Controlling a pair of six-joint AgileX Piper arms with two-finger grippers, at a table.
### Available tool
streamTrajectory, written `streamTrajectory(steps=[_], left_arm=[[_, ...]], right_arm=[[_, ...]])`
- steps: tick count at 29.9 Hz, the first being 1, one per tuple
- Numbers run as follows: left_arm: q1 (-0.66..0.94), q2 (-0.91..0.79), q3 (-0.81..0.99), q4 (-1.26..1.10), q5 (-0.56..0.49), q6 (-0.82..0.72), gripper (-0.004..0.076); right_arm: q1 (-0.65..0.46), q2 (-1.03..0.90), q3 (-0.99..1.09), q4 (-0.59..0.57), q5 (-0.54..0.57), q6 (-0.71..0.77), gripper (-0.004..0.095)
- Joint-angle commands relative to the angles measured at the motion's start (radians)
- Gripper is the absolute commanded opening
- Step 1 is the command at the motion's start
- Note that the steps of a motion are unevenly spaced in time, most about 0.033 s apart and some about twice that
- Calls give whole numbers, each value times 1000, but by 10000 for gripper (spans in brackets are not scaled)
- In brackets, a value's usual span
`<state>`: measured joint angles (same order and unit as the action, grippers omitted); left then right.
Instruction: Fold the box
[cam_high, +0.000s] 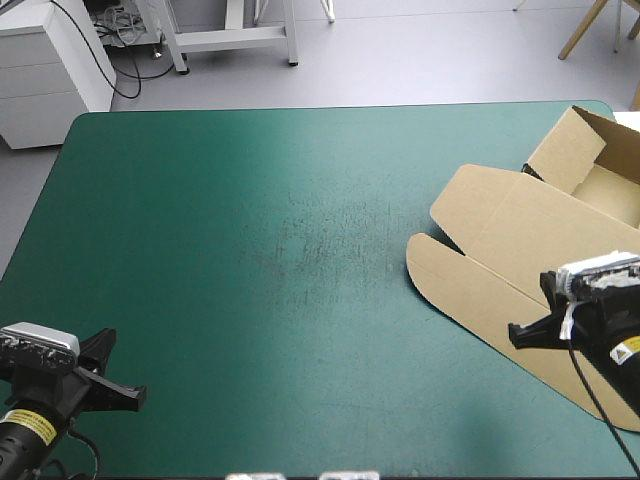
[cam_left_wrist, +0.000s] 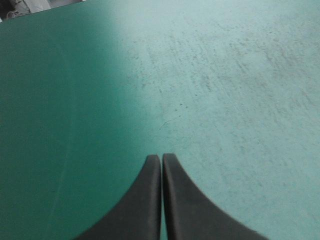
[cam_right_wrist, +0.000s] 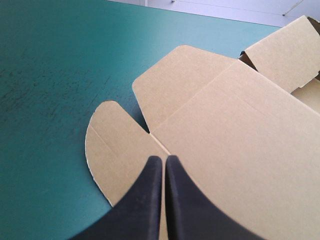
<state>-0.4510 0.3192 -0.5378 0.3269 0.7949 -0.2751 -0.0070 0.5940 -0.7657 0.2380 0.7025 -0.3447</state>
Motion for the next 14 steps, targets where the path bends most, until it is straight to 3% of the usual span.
streamTrajectory(steps=[1,14], left_arm=[[-3,-6,5,60,-95,-45,-10],[-3,-14,80,300,-96,-275,-10]], right_arm=[[4,-81,55,18,-82,-13,0],[4,-400,231,63,-113,-20,-5]])
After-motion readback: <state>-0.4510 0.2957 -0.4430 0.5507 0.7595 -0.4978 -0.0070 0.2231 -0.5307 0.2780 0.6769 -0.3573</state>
